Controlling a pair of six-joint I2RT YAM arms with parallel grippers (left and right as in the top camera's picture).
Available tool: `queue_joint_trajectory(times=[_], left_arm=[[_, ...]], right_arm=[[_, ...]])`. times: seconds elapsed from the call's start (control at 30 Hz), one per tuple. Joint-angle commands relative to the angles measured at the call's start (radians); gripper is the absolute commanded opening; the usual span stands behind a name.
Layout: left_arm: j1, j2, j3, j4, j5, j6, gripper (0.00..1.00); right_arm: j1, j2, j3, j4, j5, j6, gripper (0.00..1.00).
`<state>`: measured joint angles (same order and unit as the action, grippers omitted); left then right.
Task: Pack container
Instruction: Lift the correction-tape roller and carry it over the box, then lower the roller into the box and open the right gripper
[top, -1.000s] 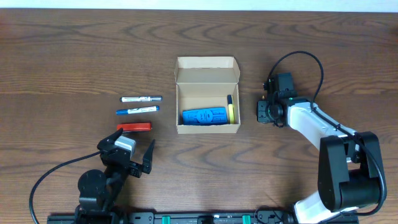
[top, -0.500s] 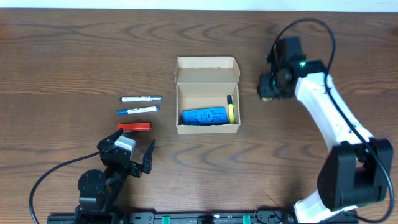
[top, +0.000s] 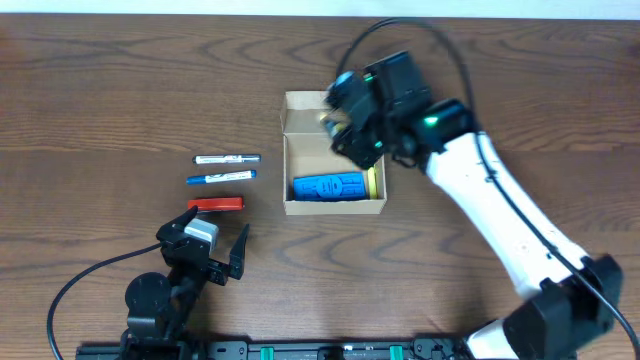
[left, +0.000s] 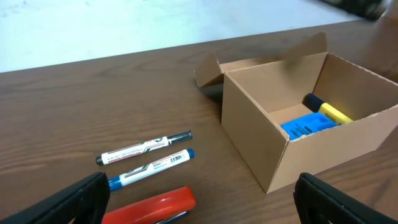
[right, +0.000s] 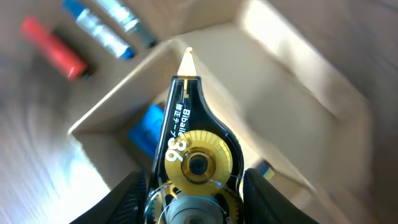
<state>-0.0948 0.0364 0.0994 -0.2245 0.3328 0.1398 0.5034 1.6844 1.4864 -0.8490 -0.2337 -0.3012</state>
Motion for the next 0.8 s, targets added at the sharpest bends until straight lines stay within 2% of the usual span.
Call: queue_joint_trajectory(times=[0.0, 0.17, 0.7, 0.77], left_arm=[[0.005, -0.008, -0.026, -0.003, -0.003, 0.021, 0.95], [0.005, -0.008, -0.026, -0.003, -0.003, 0.021, 0.95], [0.005, -0.008, -0.026, -0.003, -0.003, 0.021, 0.95], [0.005, -0.008, -0.026, -0.003, -0.003, 0.021, 0.95]], right_arm=[[0.047, 0.08, -0.008, -0.006, -0.052, -0.278, 0.01], [0.076, 0.178, -0.008, 0.0, -0.045, -0.458, 0.01], [0.078, 0.298, -0.008, 0.095, 0.002, -0.501, 0.01], [0.078, 0.298, -0.008, 0.098, 0.002, -0.501, 0.04]])
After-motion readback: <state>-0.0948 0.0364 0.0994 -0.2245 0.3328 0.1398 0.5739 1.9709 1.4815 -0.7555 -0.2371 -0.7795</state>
